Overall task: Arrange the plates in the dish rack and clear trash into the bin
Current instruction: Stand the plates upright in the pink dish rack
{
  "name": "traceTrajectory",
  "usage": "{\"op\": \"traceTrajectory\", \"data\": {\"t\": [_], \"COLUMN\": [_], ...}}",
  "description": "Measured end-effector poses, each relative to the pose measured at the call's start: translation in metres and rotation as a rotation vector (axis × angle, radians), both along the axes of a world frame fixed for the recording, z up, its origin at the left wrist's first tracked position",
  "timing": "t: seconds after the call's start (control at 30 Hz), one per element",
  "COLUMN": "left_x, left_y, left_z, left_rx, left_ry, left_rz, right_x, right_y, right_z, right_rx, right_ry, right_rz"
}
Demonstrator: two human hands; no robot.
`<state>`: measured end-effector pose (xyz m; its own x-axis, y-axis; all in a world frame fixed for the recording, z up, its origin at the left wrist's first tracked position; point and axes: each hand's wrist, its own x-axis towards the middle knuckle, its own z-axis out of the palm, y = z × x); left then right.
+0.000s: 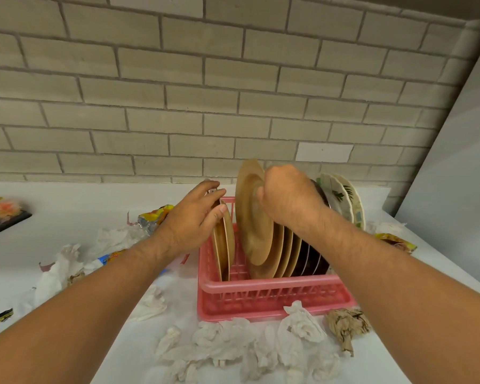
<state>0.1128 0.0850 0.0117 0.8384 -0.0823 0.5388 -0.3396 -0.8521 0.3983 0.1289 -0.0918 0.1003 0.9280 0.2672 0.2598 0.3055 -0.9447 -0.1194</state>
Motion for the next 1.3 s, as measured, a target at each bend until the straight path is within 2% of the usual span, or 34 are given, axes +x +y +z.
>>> {"op": "traceTrajectory", "data": {"t": [0.2, 0.43, 0.6, 0.73, 0.83, 0.93, 1.1, 1.3], "left_x": [-0.002, 0.0, -0.001, -0.006, -0.007, -0.003, -0.001, -0.004], "left_y": [0.005, 0.008, 0.005, 0.0, 0.0, 0.003, 0.008, 0.011], "left_z": [0.0, -0.003, -0.001, 0.001, 0.0, -0.003, -0.009, -0.005], "left_rx": [0.015, 0.001, -0.041, -0.151, -0.156, -0.147, -0.159, -0.169], "left_ry": [0.013, 0.029, 0.026, 0.061, 0.042, 0.014, 0.002, 0.097], "left_rz": [0.03, 0.047, 0.042, 0.062, 0.045, 0.005, -0.067, -0.062], "right_x": [-0.001, -0.002, 0.002, 0.002, 0.002, -0.002, -0.009, -0.016], "right_y": [0.005, -0.002, -0.007, -0.012, -0.011, -0.005, 0.012, 0.02], "right_z": [-0.014, -0.021, -0.018, -0.017, -0.014, -0.014, -0.031, -0.04], "right_rx": [-0.13, -0.026, -0.107, -0.1, -0.063, 0.019, 0.14, 0.132], "right_ry": [0.062, 0.144, 0.156, 0.161, 0.109, 0.022, 0.243, 0.203], "right_rz": [0.018, 0.054, 0.062, 0.049, 0.048, 0.144, 0.304, 0.267]}}
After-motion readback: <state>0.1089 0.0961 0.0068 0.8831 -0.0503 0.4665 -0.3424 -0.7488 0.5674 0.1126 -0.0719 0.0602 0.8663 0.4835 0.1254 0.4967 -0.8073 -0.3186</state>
